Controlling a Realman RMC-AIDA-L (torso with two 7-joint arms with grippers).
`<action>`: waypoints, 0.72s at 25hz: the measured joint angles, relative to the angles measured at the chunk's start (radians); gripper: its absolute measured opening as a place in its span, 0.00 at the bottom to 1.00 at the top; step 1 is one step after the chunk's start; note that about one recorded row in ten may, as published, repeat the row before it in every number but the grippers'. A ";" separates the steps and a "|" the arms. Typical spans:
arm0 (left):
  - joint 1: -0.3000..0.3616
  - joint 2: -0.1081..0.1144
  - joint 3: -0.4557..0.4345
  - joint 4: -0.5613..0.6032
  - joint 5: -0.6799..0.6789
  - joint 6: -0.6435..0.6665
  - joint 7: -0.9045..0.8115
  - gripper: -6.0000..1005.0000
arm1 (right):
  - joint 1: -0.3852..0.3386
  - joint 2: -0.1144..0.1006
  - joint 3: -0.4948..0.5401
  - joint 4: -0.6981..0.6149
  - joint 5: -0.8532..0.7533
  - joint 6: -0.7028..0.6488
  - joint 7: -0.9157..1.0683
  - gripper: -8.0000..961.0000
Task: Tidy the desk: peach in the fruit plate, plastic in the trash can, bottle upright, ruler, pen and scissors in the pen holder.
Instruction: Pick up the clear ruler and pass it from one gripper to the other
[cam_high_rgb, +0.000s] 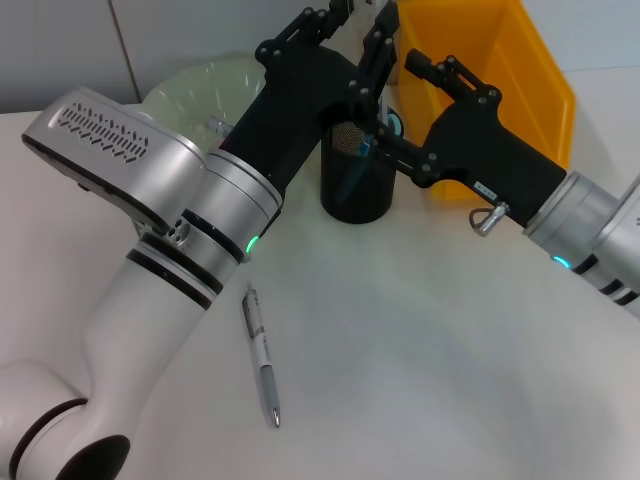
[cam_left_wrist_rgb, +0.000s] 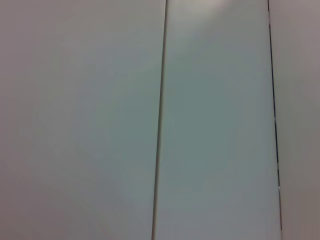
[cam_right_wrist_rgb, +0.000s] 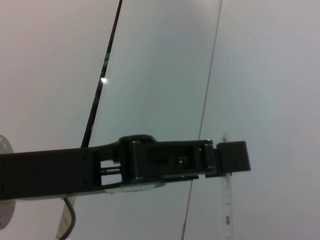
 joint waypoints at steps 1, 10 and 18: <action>0.000 0.000 0.000 -0.001 -0.002 -0.003 0.000 0.41 | 0.005 0.000 0.004 0.009 0.000 0.000 -0.013 0.68; -0.001 0.000 0.000 -0.003 -0.017 -0.006 0.000 0.41 | 0.028 0.000 0.034 0.040 0.002 0.002 -0.041 0.67; -0.001 0.000 0.000 -0.006 -0.017 -0.006 0.002 0.42 | 0.035 0.000 0.038 0.051 0.002 0.002 -0.043 0.67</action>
